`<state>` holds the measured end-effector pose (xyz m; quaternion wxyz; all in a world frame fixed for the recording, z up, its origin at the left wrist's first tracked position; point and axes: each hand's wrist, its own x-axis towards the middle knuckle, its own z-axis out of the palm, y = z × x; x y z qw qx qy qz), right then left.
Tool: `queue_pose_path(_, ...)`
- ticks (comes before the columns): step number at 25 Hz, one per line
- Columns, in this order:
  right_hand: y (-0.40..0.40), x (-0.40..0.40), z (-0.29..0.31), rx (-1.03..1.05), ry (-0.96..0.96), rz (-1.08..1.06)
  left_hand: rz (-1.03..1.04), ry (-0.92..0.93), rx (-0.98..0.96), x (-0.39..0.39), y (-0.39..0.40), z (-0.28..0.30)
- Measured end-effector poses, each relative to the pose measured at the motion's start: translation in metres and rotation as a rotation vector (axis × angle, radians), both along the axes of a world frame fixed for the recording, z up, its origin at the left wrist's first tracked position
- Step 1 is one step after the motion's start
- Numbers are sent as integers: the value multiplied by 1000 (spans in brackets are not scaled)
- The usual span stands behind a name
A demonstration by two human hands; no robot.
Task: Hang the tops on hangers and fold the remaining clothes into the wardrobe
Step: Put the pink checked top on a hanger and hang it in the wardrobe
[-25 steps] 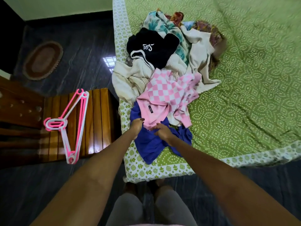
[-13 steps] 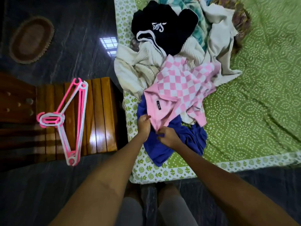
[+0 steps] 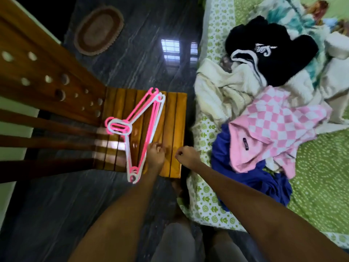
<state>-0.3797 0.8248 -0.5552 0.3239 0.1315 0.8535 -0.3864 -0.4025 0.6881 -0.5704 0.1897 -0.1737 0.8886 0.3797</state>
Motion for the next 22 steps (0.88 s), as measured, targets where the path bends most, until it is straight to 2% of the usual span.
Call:
queue_pose_path(3, -49, -30, -18, -109, -52, -64, 89, 77, -140, -15, -48, -7)
queue_pose_path(6, -86, -52, -25, -234, -216, -332, 199, -55, -268, -19, -83, -17)
queue_pose_path(8, -97, -65, -28, -350, -327, -511, 313, -167, -256, -24, -98, -26)
queue_pose_path(11, -105, -79, -37, -427, -411, -590, 343, -233, -248, -31, -109, -39)
queue_pose_path(14, -111, -87, -49, -372, -415, -641, 353, -197, -218, -33, -114, -53)
queue_pose_path(18, -117, -88, -60, -299, -400, -576, 419, -102, -165, -36, -114, -55)
queue_pose_path(22, -117, -88, -50, -491, -474, -693, 339, 45, -163, -34, -111, -38)
